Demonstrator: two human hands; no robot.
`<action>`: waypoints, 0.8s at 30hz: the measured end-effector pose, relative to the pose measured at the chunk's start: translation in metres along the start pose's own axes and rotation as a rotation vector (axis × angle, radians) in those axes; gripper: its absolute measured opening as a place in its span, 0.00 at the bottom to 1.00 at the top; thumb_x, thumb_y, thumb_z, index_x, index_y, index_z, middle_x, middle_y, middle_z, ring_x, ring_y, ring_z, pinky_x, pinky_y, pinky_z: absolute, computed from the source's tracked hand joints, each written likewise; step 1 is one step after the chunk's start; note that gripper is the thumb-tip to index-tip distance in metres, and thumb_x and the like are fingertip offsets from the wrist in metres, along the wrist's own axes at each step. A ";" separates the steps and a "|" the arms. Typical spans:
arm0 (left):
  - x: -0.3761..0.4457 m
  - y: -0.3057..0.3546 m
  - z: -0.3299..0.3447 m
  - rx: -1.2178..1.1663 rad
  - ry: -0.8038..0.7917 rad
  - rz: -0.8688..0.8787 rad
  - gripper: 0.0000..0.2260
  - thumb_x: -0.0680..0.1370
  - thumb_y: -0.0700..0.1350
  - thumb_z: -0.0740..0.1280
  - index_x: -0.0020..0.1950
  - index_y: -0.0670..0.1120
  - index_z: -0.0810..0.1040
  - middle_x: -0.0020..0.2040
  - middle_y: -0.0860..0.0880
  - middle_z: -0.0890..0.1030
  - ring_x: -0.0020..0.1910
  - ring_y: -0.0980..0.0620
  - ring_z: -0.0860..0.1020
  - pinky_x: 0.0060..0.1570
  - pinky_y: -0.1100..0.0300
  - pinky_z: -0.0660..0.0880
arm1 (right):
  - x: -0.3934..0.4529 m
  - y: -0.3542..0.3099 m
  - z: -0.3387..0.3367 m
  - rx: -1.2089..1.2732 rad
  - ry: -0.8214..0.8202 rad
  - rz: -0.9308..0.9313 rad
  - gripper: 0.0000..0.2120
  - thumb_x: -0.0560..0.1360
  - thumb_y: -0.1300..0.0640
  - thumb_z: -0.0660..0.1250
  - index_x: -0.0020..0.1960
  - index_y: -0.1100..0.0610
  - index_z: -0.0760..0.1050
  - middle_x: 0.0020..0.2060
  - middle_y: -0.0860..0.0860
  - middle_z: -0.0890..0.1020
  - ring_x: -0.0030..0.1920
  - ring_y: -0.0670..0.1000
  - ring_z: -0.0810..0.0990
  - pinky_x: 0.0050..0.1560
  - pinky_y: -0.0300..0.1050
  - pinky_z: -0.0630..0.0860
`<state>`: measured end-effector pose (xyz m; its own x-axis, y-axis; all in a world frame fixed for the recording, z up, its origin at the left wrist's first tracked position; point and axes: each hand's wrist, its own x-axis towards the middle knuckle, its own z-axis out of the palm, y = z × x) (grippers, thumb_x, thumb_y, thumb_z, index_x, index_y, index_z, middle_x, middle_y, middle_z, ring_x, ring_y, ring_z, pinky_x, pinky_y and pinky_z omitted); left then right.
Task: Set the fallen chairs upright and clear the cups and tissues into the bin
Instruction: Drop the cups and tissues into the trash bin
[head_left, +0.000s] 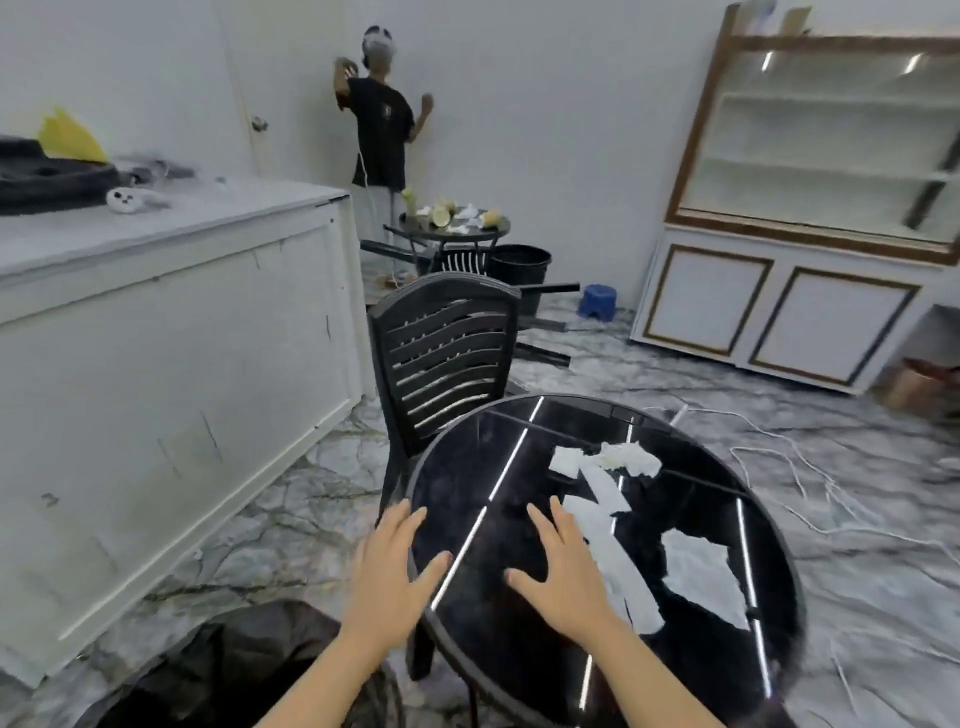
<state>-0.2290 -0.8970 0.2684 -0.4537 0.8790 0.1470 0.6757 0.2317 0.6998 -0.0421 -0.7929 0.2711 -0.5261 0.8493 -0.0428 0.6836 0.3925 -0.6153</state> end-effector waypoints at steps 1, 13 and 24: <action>0.005 0.007 0.010 -0.008 -0.028 0.020 0.30 0.73 0.65 0.59 0.72 0.54 0.61 0.74 0.57 0.56 0.74 0.54 0.54 0.73 0.50 0.49 | -0.002 0.012 -0.008 0.014 0.015 0.027 0.38 0.72 0.42 0.65 0.75 0.44 0.48 0.76 0.45 0.43 0.76 0.51 0.43 0.75 0.56 0.51; 0.053 0.099 0.127 -0.045 -0.264 0.143 0.31 0.72 0.65 0.59 0.73 0.56 0.57 0.73 0.62 0.53 0.72 0.63 0.48 0.73 0.53 0.43 | 0.000 0.148 -0.093 0.027 0.180 0.264 0.39 0.72 0.43 0.66 0.75 0.48 0.48 0.76 0.48 0.45 0.76 0.53 0.44 0.75 0.53 0.51; 0.042 0.115 0.216 0.032 -0.360 0.184 0.39 0.61 0.79 0.44 0.70 0.66 0.48 0.74 0.60 0.42 0.74 0.58 0.43 0.70 0.54 0.35 | 0.007 0.197 -0.091 0.045 0.121 0.345 0.40 0.70 0.41 0.65 0.75 0.47 0.49 0.77 0.49 0.45 0.76 0.51 0.43 0.75 0.52 0.50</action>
<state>-0.0454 -0.7432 0.2041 -0.0947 0.9955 0.0098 0.7471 0.0646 0.6616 0.1346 -0.6773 0.2214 -0.2030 0.9656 -0.1624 0.7861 0.0618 -0.6151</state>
